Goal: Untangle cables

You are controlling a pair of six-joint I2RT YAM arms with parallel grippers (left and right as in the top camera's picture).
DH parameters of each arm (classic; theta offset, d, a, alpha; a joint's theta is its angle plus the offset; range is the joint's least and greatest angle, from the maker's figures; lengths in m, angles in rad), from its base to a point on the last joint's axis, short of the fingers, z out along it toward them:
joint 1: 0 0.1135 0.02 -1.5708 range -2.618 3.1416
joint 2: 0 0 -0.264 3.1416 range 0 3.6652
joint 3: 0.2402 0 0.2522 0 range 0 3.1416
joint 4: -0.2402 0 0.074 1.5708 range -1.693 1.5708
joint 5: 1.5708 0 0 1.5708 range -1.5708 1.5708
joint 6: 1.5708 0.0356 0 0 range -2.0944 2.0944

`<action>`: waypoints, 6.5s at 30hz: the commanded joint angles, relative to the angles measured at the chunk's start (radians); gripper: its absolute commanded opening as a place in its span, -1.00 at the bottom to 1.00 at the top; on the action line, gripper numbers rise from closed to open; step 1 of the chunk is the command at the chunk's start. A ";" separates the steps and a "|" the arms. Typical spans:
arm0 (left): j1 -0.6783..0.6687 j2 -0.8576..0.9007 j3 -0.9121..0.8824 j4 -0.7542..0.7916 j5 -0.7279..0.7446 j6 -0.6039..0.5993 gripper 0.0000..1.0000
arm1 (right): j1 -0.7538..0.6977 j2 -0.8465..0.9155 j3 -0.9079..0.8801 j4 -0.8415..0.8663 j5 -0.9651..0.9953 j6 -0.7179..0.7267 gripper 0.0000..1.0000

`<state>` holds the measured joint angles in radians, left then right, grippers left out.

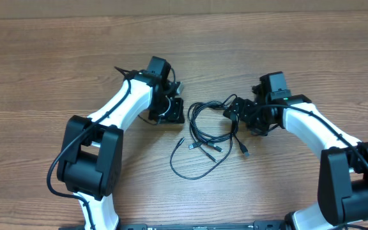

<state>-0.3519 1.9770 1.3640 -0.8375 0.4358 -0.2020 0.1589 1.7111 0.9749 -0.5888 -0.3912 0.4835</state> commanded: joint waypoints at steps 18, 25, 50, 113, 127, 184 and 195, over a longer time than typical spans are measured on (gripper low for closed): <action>-0.130 0.029 0.012 0.171 -0.272 -0.218 -0.24 | -0.012 0.008 -0.006 0.052 -0.003 -0.063 0.72; -0.148 0.069 0.004 0.190 -0.290 -0.260 -0.26 | -0.012 0.008 -0.007 0.053 0.009 -0.063 0.64; 0.177 0.102 0.148 -0.102 0.472 0.148 -0.92 | -0.008 0.008 -0.007 0.132 -0.235 -0.097 -0.01; 0.190 0.103 0.148 0.134 1.145 0.082 -0.92 | 0.209 0.198 -0.007 0.517 0.811 -0.244 0.07; 0.310 0.103 0.148 -0.033 0.583 0.040 -0.92 | 0.143 0.198 -0.006 0.376 1.033 -0.245 0.08; -0.077 0.142 0.148 0.129 -0.222 -0.147 0.15 | 0.139 0.068 0.073 0.016 0.059 -0.217 0.25; -0.091 0.146 0.142 0.068 -0.225 -0.038 0.09 | 0.139 0.068 0.073 -0.002 0.032 -0.089 0.34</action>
<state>-0.4324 2.1029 1.4952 -0.7780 0.2417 -0.2771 0.2909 1.8015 1.0500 -0.5823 -0.3370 0.3412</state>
